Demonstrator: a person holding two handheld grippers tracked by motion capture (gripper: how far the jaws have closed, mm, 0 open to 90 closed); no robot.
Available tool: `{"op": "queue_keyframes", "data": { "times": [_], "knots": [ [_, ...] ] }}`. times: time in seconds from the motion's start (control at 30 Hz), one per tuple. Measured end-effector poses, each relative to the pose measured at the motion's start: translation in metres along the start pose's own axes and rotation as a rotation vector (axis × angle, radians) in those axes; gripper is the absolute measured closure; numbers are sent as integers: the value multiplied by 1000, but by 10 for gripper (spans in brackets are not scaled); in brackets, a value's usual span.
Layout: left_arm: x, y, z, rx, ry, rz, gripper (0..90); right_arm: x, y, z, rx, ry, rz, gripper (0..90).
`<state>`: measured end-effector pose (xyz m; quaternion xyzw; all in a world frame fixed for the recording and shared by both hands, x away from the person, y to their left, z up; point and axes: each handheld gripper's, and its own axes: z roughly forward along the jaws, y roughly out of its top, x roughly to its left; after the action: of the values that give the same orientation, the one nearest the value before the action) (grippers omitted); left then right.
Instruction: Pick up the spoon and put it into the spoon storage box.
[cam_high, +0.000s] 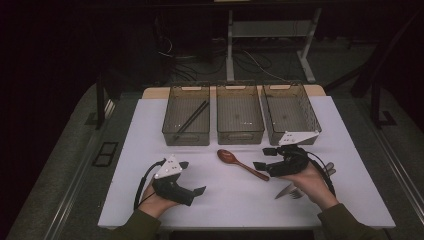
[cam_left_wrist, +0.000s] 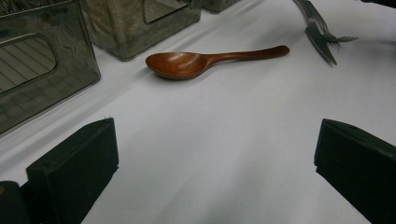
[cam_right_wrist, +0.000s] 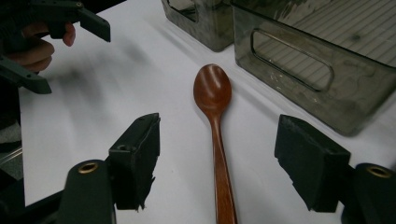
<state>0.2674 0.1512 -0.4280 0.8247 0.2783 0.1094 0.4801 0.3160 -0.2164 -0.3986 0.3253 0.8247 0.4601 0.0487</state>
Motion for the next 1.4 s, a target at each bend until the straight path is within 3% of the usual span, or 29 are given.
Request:
{"op": "queue_keyframes", "data": {
  "times": [0.37,0.7,1.1,1.4],
  "knots": [
    [0,0,1,0,-1,-3,0,-1,17,27,28,16,6,461],
    [1,-1,0,5,-1,-1,0,-3,29,62,102,17,12,529],
    [-1,-1,1,5,-1,5,0,-7,33,95,184,8,37,555],
    [-1,0,2,5,-5,6,0,-10,30,108,220,-12,31,573]
  ]
}}
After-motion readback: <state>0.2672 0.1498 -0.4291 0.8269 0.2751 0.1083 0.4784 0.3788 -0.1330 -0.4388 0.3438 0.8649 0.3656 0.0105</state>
